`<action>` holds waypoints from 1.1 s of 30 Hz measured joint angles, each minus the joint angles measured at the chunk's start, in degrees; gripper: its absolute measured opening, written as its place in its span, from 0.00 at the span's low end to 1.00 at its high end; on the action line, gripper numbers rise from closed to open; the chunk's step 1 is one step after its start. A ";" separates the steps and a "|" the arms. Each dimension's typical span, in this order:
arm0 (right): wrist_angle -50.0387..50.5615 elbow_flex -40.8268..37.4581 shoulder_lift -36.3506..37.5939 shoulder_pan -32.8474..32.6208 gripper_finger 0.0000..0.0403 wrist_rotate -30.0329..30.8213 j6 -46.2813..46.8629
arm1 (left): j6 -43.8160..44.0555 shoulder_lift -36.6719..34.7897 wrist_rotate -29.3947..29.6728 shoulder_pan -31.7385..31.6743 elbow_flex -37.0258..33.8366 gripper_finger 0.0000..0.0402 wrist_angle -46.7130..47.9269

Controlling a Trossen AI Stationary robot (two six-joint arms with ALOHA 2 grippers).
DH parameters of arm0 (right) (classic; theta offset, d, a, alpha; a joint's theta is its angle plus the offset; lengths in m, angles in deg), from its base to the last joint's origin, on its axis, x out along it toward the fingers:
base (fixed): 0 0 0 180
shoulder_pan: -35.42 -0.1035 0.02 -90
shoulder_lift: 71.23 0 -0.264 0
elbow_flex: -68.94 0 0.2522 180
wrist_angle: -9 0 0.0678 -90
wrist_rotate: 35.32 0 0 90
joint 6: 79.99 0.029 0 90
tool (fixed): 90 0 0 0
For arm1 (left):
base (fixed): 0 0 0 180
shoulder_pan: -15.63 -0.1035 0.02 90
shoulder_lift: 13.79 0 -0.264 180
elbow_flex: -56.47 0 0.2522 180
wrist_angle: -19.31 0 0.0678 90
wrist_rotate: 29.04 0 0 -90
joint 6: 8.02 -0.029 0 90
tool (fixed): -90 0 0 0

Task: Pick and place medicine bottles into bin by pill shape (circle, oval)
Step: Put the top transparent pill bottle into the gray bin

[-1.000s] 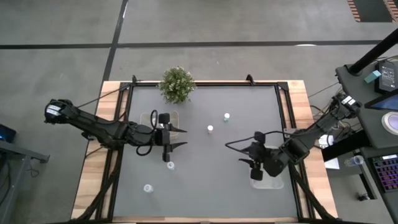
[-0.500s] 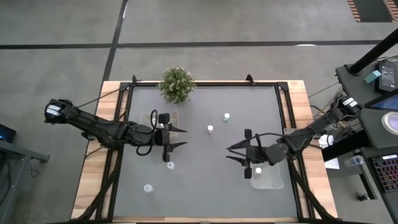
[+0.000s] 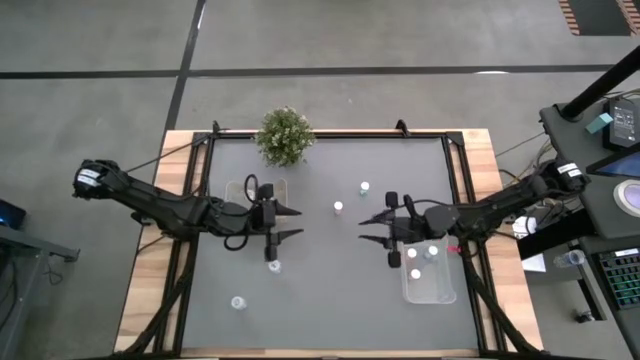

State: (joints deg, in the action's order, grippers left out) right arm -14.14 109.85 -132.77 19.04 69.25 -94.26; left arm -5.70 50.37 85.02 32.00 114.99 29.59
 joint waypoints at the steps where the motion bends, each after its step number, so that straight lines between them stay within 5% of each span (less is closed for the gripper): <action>1: -0.02 0.00 0.22 -0.02 0.32 -0.04 -1.32 | 1.37 0.71 0.00 0.04 0.03 0.45 -0.12; 7: 0.00 -0.54 1.48 -0.11 0.31 -0.44 -4.08 | 9.83 5.68 -0.09 1.24 1.63 0.45 0.90; 16: -9.83 -6.97 2.62 -0.17 0.30 -3.08 -6.25 | 26.93 12.92 -1.50 2.53 11.69 0.45 20.95; 33: -12.51 -8.31 3.69 -0.09 0.28 -3.02 -8.26 | 56.14 32.64 -23.67 2.57 35.26 0.45 66.03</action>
State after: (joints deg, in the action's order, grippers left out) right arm -26.65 101.55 -129.07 18.95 66.23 -102.52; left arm 50.45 83.01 61.35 34.57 150.25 95.62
